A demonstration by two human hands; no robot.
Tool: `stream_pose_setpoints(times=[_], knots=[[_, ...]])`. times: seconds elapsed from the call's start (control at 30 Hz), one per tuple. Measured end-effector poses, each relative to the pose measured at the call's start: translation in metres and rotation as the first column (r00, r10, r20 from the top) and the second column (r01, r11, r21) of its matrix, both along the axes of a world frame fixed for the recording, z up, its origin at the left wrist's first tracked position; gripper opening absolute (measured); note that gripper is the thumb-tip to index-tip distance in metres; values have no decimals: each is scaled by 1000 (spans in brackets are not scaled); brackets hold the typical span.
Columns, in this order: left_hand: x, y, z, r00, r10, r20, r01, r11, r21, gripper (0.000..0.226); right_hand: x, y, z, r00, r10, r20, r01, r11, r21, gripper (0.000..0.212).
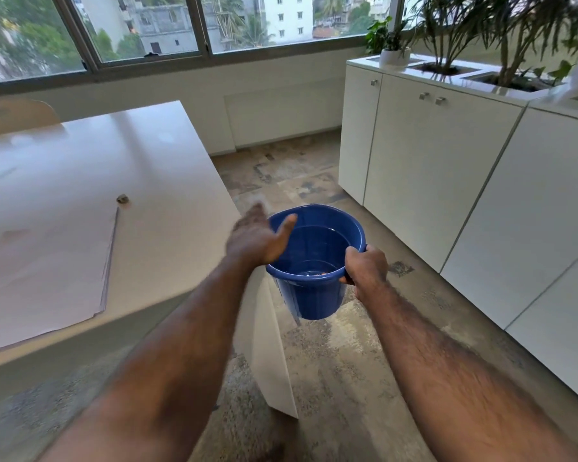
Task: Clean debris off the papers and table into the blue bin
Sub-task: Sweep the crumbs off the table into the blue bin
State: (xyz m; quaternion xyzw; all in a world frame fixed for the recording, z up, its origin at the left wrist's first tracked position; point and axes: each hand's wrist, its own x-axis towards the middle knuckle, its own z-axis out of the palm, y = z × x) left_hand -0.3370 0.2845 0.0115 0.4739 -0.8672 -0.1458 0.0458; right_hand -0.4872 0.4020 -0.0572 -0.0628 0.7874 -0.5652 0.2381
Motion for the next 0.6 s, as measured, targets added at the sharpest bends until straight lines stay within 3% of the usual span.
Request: stream_pose_setpoints(times=[0.13,0.27,0.43,0.6], knots=[[-56,23,10,983,-150,-103,161,981,109,92,5,3,2,999,-3,34,4,1000,-16,26],[-51,17,11,977,-174,-123,183,980,72,90,5,3,4,999,2,32,-1,1000,-13,28],[27,-45,7,998,-9,-68,6,999,-54,92,4,4,2,999,11,34,-10,1000,-18,28],[135,-88,-7,966,213,149,-201,975,-90,107,5,4,-2,998,3,63,-1,999,-39,28]])
